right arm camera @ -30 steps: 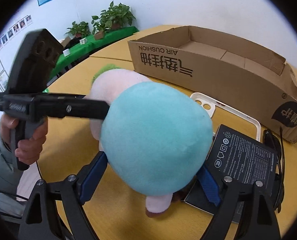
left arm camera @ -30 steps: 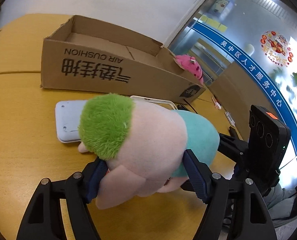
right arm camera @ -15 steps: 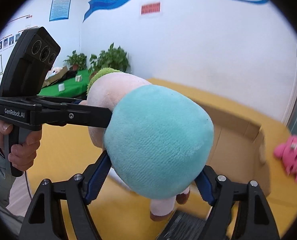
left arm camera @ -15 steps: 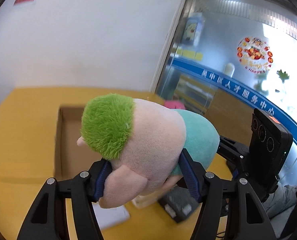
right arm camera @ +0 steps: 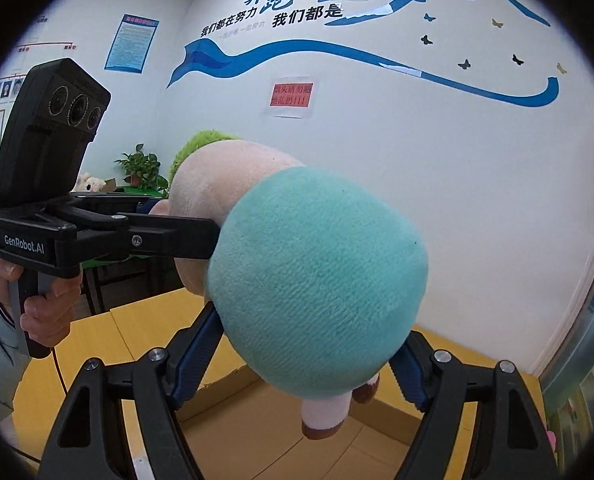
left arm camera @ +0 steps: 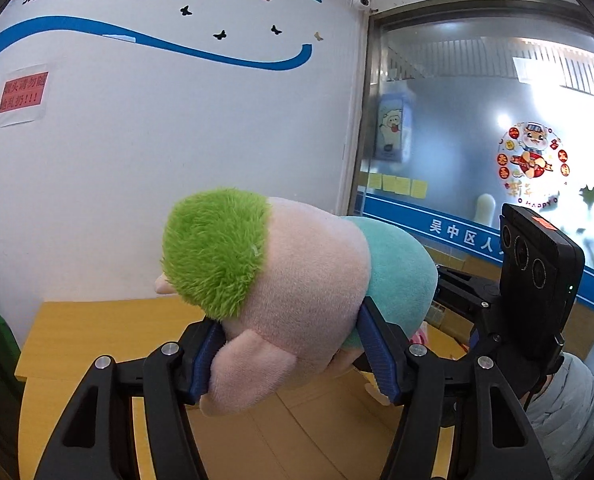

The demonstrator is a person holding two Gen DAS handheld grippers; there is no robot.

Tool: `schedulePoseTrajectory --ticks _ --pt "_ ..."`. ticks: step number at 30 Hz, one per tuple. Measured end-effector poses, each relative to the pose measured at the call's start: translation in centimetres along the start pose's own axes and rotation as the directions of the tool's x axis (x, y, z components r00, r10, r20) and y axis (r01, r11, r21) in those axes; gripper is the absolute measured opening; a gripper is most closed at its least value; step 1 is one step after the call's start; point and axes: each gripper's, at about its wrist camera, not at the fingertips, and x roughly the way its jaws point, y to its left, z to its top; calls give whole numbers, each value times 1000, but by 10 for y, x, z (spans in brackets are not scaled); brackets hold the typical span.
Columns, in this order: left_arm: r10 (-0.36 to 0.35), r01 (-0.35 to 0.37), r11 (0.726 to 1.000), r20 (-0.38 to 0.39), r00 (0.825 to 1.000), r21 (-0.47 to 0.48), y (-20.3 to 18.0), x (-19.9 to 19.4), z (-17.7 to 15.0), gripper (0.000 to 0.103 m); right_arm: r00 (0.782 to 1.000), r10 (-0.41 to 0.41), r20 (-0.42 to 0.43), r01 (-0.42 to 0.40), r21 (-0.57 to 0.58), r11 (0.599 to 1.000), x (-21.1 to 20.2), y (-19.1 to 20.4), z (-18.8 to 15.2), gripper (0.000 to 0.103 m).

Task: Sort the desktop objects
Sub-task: 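Carry the plush pig with the left gripper into the box and release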

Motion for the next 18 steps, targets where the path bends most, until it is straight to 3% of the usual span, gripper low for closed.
schedulePoseTrajectory --ticks 4,10,13,16,18 --pt "31 -34 998 -51 998 -52 31 42 4 66 997 63 -46 -61 31 998 54 -26 6 78" --pt "42 -78 984 -216 976 -162 88 129 -46 66 977 150 -153 -129 138 982 143 -53 -49 78" --pt "47 -122 970 -332 942 -212 115 175 -90 66 949 217 -228 -160 243 957 195 -61 -103 78" --pt "41 -174 951 -453 890 -256 135 211 -132 66 917 267 -297 -172 311 935 234 -61 -147 78" --pt "41 -215 938 -528 848 -272 145 228 -160 66 879 317 -357 -184 360 915 260 -57 -179 78"
